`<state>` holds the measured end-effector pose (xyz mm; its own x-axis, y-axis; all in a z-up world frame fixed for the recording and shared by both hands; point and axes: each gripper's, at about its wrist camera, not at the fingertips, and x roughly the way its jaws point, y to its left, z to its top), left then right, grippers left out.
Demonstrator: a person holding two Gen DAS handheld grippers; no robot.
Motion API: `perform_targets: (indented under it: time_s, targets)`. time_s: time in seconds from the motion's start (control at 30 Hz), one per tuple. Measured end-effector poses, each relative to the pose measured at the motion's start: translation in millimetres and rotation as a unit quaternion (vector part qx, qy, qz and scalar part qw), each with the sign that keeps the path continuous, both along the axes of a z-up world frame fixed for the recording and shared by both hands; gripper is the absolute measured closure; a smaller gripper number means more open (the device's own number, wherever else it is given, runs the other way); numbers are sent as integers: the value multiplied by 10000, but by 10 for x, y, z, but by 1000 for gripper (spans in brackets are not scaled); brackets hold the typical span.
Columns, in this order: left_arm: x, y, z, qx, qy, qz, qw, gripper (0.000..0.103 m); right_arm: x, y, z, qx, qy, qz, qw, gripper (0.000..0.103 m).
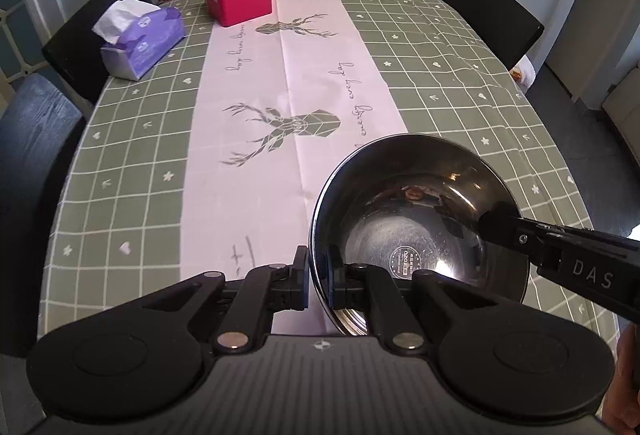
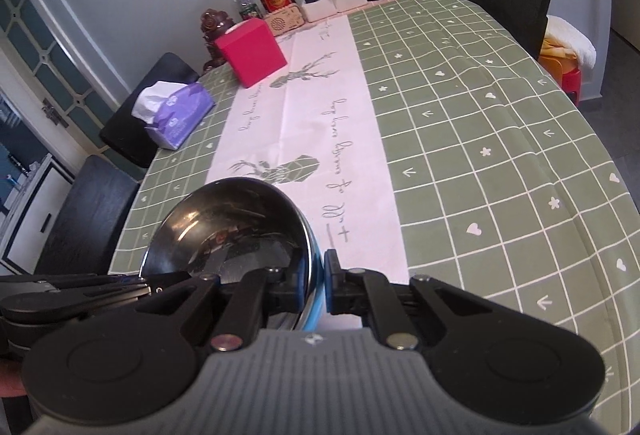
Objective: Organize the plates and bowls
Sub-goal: 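Lift the blue bowl with both grippers and carry it toward the orange bowl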
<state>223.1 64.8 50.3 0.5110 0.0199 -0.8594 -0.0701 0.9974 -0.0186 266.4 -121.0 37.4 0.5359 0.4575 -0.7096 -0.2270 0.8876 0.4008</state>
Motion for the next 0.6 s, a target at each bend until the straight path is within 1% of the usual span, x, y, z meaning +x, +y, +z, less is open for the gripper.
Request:
perform_targets:
  time_s: [0.2, 0.3, 0.47, 0.6]
  targets:
    - [-400, 21, 170, 90, -60, -1, 9999, 94, -314, -11, 86, 207, 14, 272, 9994, 96]
    - [-581, 33, 204, 109, -48, -51, 9999, 93, -485, -10, 153, 231, -62, 448, 9987, 96]
    - [-818, 96, 159, 1, 127, -45, 9999, 92, -730, 70, 183, 3, -238, 707, 9972, 96]
    - [-883, 166, 88, -49, 266, -1, 9996, 92, -807, 117, 64, -37, -84, 865, 9962, 97]
